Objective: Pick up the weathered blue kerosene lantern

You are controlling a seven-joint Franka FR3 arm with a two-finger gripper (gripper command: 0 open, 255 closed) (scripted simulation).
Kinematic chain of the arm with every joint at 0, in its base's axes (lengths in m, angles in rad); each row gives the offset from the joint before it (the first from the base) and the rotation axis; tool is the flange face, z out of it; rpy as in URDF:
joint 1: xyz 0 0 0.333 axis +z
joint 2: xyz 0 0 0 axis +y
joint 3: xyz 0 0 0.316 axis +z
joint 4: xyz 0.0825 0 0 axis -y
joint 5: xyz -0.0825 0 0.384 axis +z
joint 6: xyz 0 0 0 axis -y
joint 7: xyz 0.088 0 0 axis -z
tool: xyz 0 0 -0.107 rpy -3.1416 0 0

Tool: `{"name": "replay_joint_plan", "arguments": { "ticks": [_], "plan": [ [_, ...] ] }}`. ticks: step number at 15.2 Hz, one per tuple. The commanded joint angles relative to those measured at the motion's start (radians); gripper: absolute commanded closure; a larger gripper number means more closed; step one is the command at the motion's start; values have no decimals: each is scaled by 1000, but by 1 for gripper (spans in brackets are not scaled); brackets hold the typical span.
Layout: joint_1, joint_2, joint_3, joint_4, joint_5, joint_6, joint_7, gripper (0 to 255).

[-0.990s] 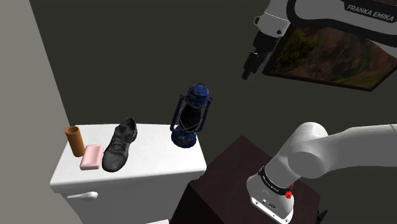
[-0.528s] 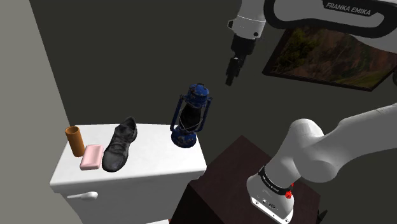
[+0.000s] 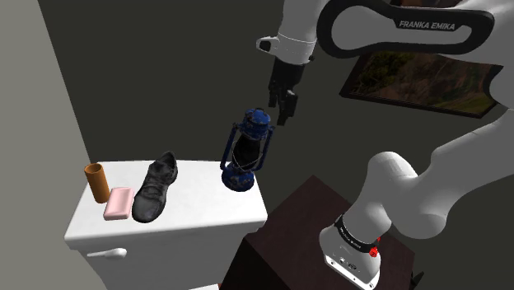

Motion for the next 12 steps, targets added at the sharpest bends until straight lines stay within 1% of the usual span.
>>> {"name": "replay_joint_plan", "arguments": {
  "ticks": [1,3,5,6,12],
  "plan": [
    [2,2,-3,-25,-2,27,-5,0],
    [1,4,-5,-50,-4,54,-3,0],
    [1,5,-6,-57,-4,62,-2,0],
    [1,3,-5,-59,-4,63,-1,255],
    [1,3,-6,-59,-5,62,-2,255]
  ]
}}
